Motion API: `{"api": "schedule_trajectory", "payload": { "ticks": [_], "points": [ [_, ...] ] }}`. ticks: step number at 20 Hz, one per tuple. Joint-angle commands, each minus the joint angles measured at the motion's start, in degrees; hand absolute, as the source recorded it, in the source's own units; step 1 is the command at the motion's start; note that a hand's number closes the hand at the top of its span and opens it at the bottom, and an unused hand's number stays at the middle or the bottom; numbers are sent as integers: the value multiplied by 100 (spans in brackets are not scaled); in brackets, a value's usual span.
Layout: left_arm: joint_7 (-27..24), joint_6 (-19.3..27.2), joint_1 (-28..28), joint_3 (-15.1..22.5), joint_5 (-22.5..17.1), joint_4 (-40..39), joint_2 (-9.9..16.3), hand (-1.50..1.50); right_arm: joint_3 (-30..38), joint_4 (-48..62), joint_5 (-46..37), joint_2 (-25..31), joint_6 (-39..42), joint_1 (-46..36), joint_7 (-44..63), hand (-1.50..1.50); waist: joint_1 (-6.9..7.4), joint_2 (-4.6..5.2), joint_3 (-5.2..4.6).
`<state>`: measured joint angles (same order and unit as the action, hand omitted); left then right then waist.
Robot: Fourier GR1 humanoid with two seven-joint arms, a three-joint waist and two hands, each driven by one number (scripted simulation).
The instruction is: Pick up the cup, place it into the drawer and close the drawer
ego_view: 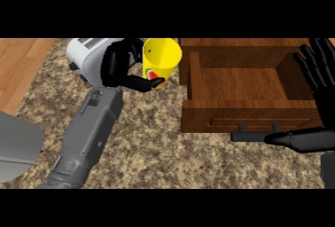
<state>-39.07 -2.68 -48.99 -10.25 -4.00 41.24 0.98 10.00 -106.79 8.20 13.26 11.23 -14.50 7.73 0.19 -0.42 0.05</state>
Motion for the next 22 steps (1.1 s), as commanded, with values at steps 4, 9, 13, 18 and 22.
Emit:
{"api": "schedule_trajectory", "payload": {
  "ticks": [4, 9, 13, 18, 22],
  "points": [
    [1647, 933, -1083, 655, -275, 613, -95, 150, -81, 315, -313, -146, -173, -114, -337, -150, -38, 25, -1],
    [1967, 1629, -2043, 945, -501, -303, -97, 150, 97, 420, -6, 14, 46, -277, -343, -150, -190, 77, 0],
    [2389, 2082, -2597, 1401, -801, -1020, -97, 150, -24, 437, -156, -28, -58, -429, -225, -150, -282, 95, 1],
    [2514, 2498, -2984, 1841, -1004, -1937, -97, 150, -80, 541, -106, 13, 186, -339, -515, -150, -548, 167, 9],
    [2509, 2197, -2950, 2153, -1095, -2371, -97, 150, -197, 233, 34, -100, 191, -363, -371, -150, -810, 211, 10]
  ]
}}
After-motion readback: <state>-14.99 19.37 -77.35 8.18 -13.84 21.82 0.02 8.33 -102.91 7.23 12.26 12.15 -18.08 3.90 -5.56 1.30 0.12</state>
